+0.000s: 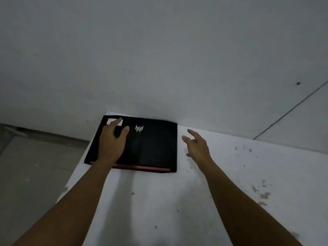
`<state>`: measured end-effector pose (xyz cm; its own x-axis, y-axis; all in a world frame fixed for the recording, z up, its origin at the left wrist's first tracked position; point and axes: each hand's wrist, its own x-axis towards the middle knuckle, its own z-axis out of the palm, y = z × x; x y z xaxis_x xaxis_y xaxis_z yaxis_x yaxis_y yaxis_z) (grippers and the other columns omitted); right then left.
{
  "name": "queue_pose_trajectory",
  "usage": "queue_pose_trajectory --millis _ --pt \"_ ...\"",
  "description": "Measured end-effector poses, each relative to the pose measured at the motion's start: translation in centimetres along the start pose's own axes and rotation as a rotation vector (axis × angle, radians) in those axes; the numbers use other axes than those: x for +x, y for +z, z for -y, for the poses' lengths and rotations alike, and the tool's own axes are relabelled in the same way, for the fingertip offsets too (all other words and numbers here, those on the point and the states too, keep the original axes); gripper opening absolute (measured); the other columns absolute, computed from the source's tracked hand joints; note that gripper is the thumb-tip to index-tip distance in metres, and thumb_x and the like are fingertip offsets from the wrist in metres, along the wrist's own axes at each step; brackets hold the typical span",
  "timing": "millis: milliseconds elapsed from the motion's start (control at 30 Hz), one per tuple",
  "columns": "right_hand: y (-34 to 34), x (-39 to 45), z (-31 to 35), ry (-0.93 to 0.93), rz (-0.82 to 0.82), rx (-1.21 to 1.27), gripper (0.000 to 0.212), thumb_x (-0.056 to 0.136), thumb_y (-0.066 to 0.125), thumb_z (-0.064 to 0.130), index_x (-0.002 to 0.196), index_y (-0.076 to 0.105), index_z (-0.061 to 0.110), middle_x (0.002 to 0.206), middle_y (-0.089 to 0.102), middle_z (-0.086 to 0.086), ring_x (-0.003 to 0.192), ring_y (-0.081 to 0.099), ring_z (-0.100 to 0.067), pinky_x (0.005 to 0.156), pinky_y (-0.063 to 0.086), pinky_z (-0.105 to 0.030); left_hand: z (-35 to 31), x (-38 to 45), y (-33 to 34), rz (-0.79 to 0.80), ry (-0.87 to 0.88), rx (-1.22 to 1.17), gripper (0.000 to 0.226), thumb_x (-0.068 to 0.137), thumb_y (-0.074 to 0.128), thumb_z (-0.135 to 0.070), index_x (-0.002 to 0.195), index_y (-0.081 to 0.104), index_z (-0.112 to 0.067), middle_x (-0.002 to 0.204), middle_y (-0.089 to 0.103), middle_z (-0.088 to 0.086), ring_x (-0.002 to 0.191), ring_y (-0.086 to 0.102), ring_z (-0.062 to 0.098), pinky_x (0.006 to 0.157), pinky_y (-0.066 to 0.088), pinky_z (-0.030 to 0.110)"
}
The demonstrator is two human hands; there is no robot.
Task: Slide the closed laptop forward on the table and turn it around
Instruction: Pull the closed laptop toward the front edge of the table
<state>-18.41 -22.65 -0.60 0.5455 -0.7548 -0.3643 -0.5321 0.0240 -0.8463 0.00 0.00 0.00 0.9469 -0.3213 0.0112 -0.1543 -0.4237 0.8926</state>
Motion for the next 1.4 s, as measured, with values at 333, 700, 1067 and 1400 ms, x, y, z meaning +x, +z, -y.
queue_pose_trajectory --millis 333,700,1067,1400 --pt "7.5 3.6 -3.6 0.204 0.153 -0.376 0.076 0.096 0.054 0.057 0.161 0.023 0.034 0.158 0.041 -0.013 0.141 0.042 -0.038 0.111 0.042 -0.050 10.5 4.7 -0.8 0.187 -0.358 0.672 0.087 0.090 0.035 -0.079 0.163 0.008 -0.040 0.168 -0.001 0.027 0.154 0.002 0.046 0.121 0.007 0.060" --pt "9.4 4.8 -3.8 0.242 0.156 -0.542 0.095 0.085 0.040 0.083 0.157 -0.012 0.050 0.157 0.042 -0.013 0.140 0.040 -0.048 0.114 0.035 -0.058 12.4 5.8 -1.4 0.134 -0.309 0.732 0.095 0.077 0.048 -0.086 0.158 0.029 -0.040 0.134 0.040 0.028 0.121 0.042 0.048 0.103 0.034 0.058" --pt "10.2 3.8 -3.4 0.115 0.113 -0.544 0.101 0.088 0.047 0.076 0.159 -0.015 0.041 0.149 0.050 -0.014 0.120 0.060 -0.040 0.097 0.052 -0.047 12.7 7.3 -3.2 0.253 -0.378 0.500 0.120 0.052 0.054 -0.101 0.156 0.015 -0.056 0.138 0.035 0.025 0.116 0.054 0.051 0.102 0.047 0.059" --pt "9.6 3.5 -2.5 0.062 0.005 -0.504 0.105 0.078 0.048 0.087 0.162 0.006 0.039 0.147 0.054 -0.008 0.124 0.058 -0.037 0.098 0.052 -0.049 10.4 7.5 -3.8 0.283 -0.379 0.628 0.121 0.051 0.037 -0.107 0.157 0.005 -0.058 0.137 0.046 0.028 0.118 0.055 0.048 0.097 0.049 0.057"
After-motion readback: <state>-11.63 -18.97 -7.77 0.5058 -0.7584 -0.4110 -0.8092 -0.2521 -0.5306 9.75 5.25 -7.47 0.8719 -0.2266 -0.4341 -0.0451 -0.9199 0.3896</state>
